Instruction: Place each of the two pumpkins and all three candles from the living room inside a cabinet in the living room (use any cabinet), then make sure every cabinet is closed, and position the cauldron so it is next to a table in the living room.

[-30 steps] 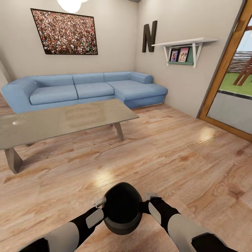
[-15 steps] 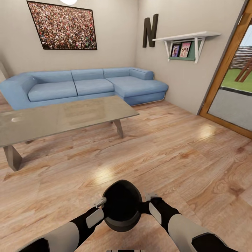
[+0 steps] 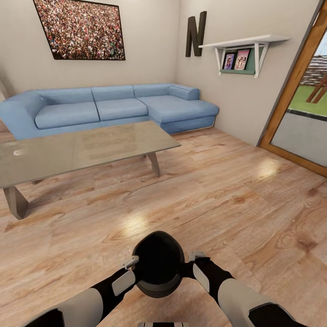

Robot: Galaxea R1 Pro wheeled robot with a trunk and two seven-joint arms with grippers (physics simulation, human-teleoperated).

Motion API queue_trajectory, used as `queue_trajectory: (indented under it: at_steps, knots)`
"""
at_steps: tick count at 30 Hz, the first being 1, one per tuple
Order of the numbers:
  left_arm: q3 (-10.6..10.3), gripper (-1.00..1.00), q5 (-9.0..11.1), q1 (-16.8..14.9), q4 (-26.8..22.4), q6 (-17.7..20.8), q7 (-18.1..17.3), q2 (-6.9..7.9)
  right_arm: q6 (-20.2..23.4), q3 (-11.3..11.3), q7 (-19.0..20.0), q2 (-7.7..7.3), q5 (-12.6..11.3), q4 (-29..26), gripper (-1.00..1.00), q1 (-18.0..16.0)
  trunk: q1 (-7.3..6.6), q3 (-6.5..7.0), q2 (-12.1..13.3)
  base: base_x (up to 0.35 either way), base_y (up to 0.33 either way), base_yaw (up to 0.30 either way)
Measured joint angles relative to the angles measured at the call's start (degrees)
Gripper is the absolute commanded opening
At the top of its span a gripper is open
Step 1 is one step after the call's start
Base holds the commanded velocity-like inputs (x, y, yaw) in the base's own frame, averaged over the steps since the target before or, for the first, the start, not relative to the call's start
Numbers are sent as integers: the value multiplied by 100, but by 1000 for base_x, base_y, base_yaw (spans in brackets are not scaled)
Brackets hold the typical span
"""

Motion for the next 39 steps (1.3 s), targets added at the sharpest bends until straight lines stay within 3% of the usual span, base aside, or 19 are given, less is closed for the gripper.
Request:
queue_trajectory:
  at_steps: [3, 8, 15, 19, 20, 39]
  knots:
    - [-7, 100, -11, 1, -49, 2, 15, 6, -158, 132, 4, 6, 6, 6, 100, 27, 0, 0, 0, 0, 0, 0]
    - [-24, 100, -38, 9, -58, -18, -5, 7, -671, 682, -7, 13, 5, 16, 100, 38, 0, 0, 0, 0, 0, 0]
    - [-35, 100, -45, 25, -14, -41, -28, 6, -1154, 849, -12, 10, 23, 156, 100, 47, 0, 0, 0, 0, 0, 0]
    - [-37, 100, -40, 34, 4, -44, -29, 6, -1485, 1075, -28, 11, 26, 349, 100, 48, 0, 0, 0, 0, 0, 0]
    - [-37, 100, -34, 41, 12, -44, -26, 9, -1653, 1237, -42, 15, 26, 473, 100, 48, 0, 0, 0, 0, 0, 0]
    - [-38, 100, 2, 45, -52, -51, -9, -34, -1699, 1321, 82, 24, -8, 580, 100, 77, 0, 0, 0, 0, 0, 0]
